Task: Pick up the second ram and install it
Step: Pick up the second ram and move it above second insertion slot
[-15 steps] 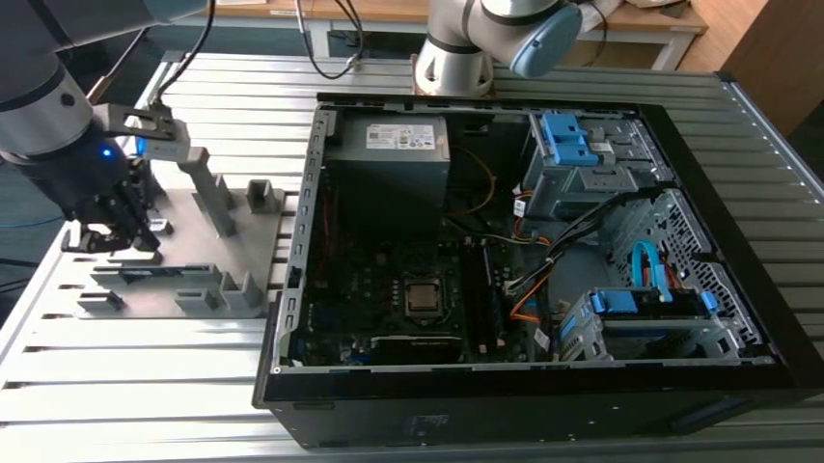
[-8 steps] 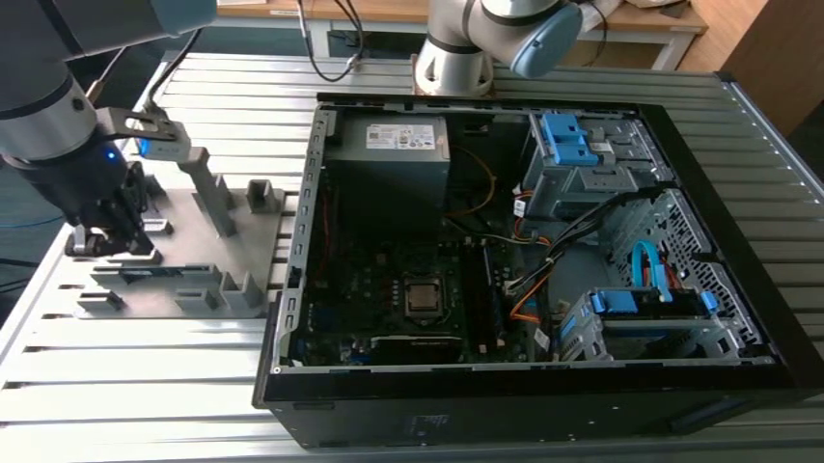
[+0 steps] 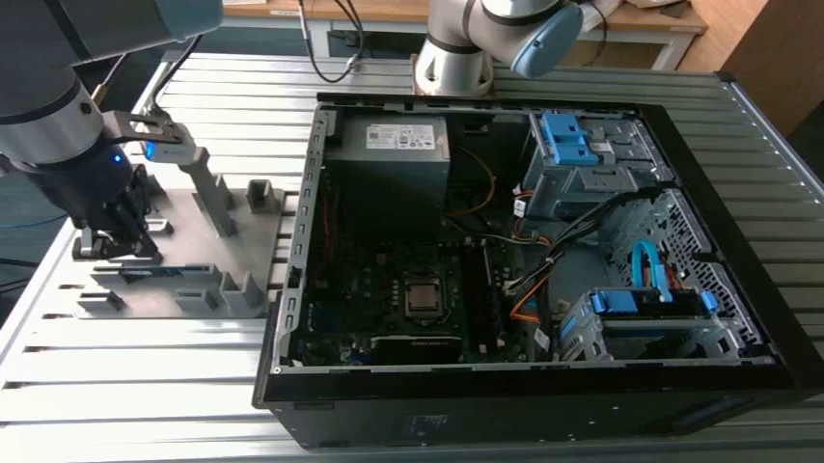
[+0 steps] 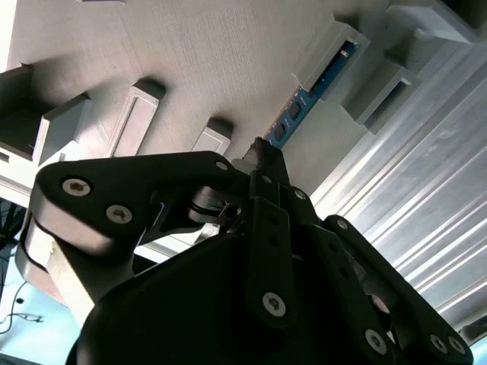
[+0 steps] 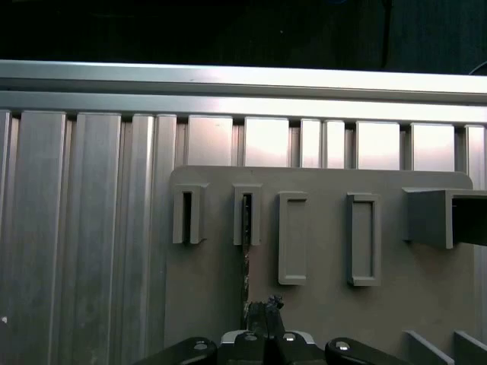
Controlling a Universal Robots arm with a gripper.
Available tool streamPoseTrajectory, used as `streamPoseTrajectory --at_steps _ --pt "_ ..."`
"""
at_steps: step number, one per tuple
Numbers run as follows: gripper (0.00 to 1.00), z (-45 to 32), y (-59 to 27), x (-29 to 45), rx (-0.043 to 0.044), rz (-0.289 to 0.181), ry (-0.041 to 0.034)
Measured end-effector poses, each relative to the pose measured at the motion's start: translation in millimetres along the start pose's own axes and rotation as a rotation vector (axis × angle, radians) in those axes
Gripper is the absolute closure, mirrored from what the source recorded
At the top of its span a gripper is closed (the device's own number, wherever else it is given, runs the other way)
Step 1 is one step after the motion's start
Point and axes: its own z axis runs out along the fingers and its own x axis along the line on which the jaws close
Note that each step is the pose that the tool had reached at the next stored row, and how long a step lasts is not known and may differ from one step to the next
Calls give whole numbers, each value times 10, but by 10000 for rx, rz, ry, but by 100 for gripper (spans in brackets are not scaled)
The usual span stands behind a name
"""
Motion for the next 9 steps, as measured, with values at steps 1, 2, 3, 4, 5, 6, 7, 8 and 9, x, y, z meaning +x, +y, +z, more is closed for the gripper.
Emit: streamPoseTrajectory --at_steps 1,2,3,4,5,6,7,8,9 --pt "90 1 0 0 1 0 -1" --pt "90 0 -1 0 0 -1 -1" --pt "90 0 -1 0 1 -1 -1" --pt "89 1 -1 0 1 -1 -2" --pt "84 1 -1 0 1 -1 -3" --pt "84 1 -1 0 1 -1 -3" --pt "77 1 -1 0 1 -1 -3" --pt "71 1 -1 0 1 -1 -3" --pt "71 1 -1 0 1 -1 -4"
